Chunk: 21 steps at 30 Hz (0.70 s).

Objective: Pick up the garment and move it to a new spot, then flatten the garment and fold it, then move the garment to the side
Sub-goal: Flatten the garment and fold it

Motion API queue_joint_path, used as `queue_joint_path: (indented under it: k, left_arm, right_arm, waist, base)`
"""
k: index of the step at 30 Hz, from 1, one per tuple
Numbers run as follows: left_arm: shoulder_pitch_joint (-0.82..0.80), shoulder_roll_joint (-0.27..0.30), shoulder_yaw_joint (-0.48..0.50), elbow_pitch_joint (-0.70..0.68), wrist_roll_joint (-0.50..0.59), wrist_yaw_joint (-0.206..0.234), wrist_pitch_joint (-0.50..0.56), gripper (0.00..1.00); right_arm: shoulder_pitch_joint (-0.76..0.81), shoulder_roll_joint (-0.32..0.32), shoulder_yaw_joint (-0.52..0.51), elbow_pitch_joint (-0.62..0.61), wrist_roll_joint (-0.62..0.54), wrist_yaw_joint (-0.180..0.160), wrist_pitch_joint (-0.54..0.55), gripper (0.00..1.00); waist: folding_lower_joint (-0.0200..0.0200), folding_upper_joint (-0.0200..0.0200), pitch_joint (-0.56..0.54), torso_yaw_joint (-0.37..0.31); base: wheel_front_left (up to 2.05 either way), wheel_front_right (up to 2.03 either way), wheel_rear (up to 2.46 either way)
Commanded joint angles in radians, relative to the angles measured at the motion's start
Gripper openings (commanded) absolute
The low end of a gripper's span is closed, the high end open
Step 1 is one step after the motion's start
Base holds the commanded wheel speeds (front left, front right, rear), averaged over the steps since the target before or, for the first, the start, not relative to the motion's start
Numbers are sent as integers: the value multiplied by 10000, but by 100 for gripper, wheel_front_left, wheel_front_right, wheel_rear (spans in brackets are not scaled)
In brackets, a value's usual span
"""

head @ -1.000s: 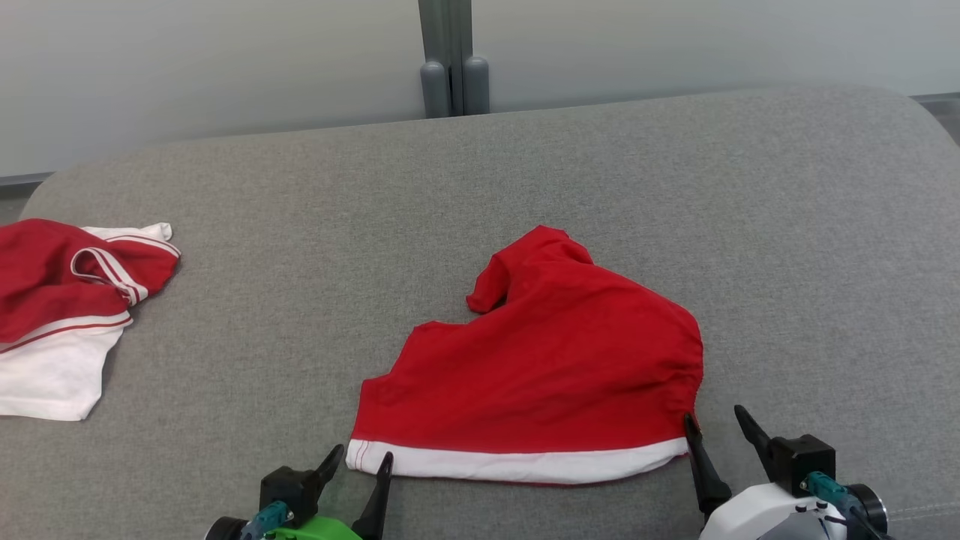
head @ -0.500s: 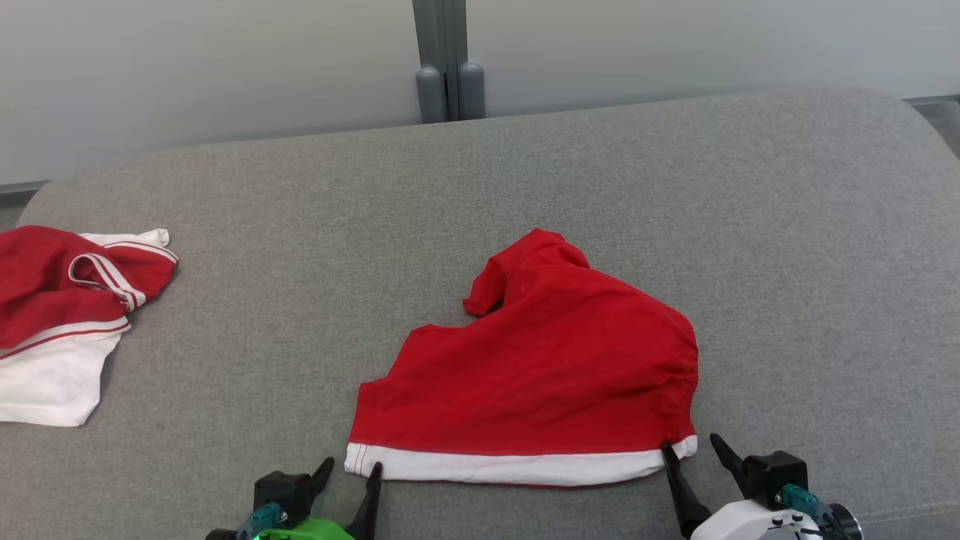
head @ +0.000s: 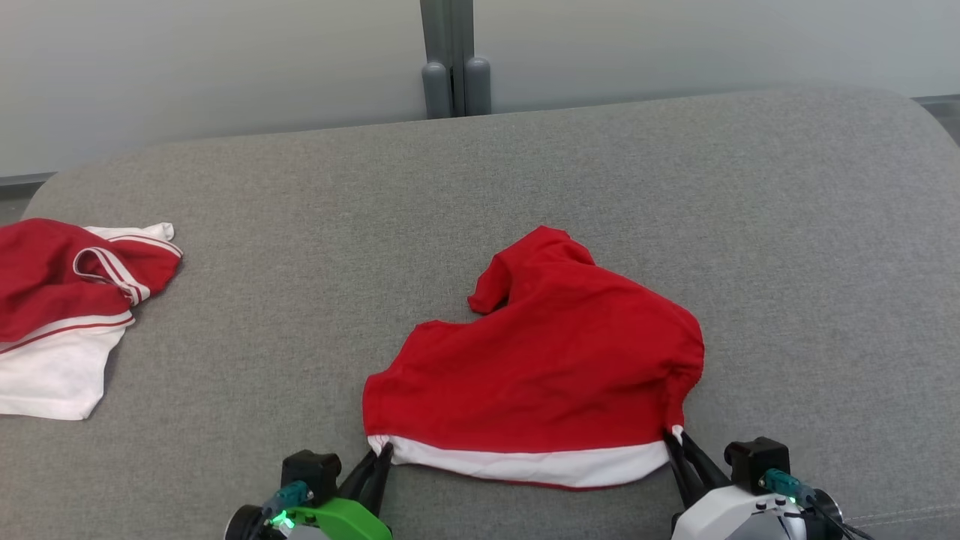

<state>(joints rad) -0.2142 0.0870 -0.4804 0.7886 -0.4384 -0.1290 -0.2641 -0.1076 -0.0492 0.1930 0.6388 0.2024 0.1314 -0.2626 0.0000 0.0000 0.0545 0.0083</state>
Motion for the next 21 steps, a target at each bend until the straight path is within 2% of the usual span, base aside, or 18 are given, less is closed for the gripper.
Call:
queue_joint_path:
  k: [1,7,12,16,21]
  left_arm:
    - [-222,159,45,-133,-133,-25,-2,0]
    - [-173,432,309,-1139,-390,-27,-3,0]
    - [-651,792,404,-2085,-614,-26,-4,0]
    - [-2078,1587,-91,-2623,-571,-27,98,0]
    - [-4283,2306,-582,-2947,-1046,-27,604,0]
  right_arm:
    - [-58,-53,-34,-209,83,-14,-32,0]
    - [118,-95,-170,-1347,-26,-14,-30,0]
    - [-590,-278,38,-2065,-76,-14,-32,0]
    - [-2068,-354,208,-2022,100,-14,-31,0]
    - [-4346,-381,330,-1277,292,-14,72,0]
  waist:
    - [0,0,5,3]
    - [0,0,-14,-60]
    - [0,0,110,-192]
    - [0,0,469,-248]
    - [0,0,1214,-222]
  base:
    - [0,0,0]
    - [0,0,0]
    - [0,0,0]
    - [0,0,0]
    - [0,0,0]
